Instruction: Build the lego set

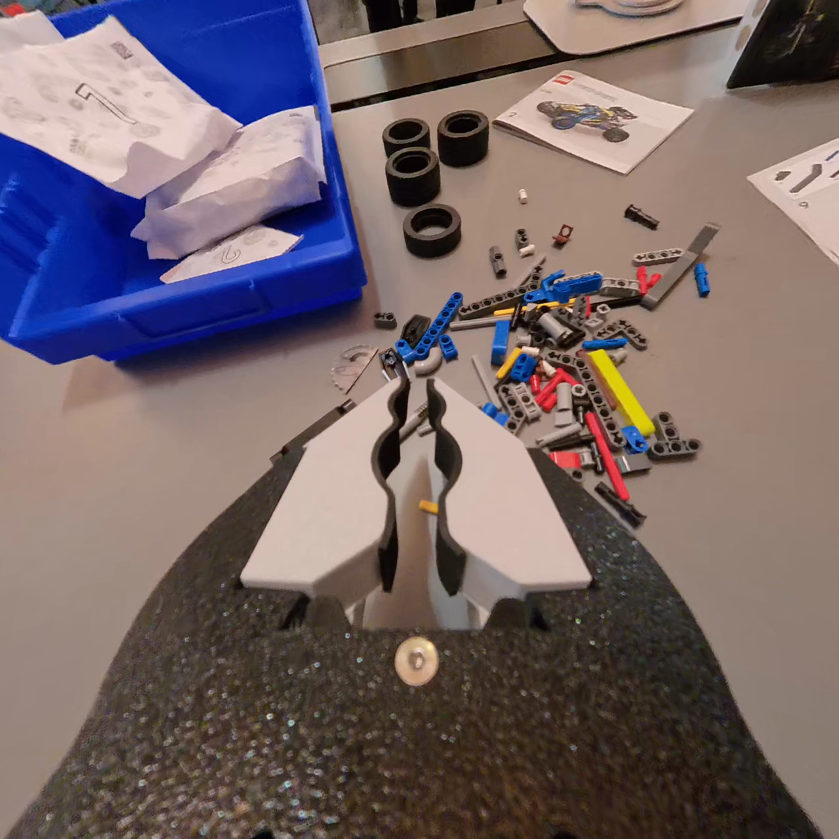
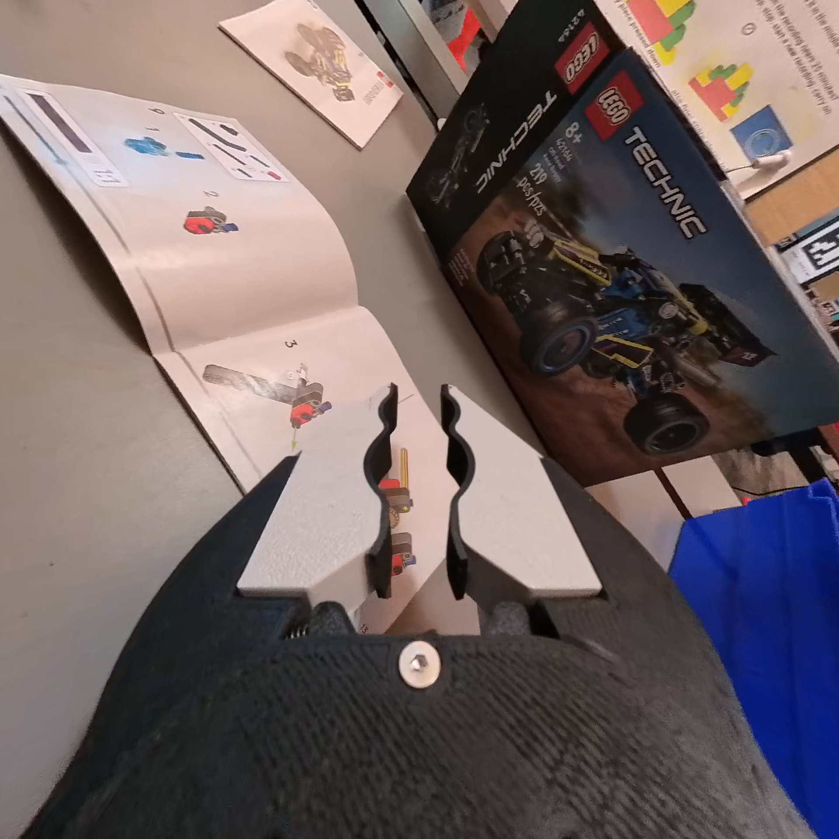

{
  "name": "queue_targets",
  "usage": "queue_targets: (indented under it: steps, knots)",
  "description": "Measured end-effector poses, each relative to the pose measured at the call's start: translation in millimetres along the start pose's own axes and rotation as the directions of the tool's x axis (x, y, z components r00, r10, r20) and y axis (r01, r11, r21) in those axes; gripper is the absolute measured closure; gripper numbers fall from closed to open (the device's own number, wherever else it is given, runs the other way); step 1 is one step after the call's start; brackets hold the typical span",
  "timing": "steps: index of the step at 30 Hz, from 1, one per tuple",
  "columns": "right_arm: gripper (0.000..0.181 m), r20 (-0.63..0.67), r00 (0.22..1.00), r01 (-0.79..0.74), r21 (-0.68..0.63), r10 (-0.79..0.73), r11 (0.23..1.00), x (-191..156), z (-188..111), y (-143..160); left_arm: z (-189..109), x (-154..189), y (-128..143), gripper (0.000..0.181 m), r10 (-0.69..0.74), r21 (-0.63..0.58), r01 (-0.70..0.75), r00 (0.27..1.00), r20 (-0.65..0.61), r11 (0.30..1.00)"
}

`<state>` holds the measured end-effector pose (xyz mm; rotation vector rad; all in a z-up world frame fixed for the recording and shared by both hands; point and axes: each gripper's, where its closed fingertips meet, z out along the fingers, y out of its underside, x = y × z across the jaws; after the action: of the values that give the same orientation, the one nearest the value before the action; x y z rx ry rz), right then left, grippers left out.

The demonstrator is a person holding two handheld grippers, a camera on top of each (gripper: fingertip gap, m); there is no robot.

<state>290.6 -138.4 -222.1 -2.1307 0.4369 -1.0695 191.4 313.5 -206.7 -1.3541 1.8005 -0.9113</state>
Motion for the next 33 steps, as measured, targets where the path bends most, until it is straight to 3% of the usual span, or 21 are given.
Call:
queue_targets:
  steps: [6, 13, 20, 26, 29, 33]
  knots:
    - [0.163, -0.021, 1.000, 0.021, -0.024, -0.021, 0.999, 0, 4, 5, 1, 0, 3, 0.170, 0.012, -0.036, -0.014, 0.998, -0.054, 0.999]
    - [0.164, -0.024, 0.998, 0.058, -0.047, -0.059, 0.997, -3, 9, 9, 25, 52, 0, 0.172, 0.192, -0.111, -0.235, 0.934, -0.301, 0.966]
    - [0.164, -0.027, 0.997, 0.076, -0.062, -0.078, 0.995, -3, 11, 12, 57, 76, -2, 0.167, 0.187, -0.151, -0.257, 0.911, -0.367, 0.954]
    - [0.164, -0.029, 0.995, 0.089, -0.066, -0.091, 0.994, -3, 13, 12, 55, 107, 4, 0.168, 0.170, -0.157, -0.277, 0.858, -0.485, 0.948]
    - [0.165, -0.030, 0.995, 0.091, -0.066, -0.093, 0.994, -3, 13, 13, 49, 108, 3, 0.169, 0.212, -0.129, -0.305, 0.857, -0.470, 0.944]
    - [0.165, -0.029, 0.995, 0.091, -0.067, -0.093, 0.994, -3, 13, 13, 46, 83, -7, 0.171, 0.167, -0.118, -0.226, 0.912, -0.376, 0.967]
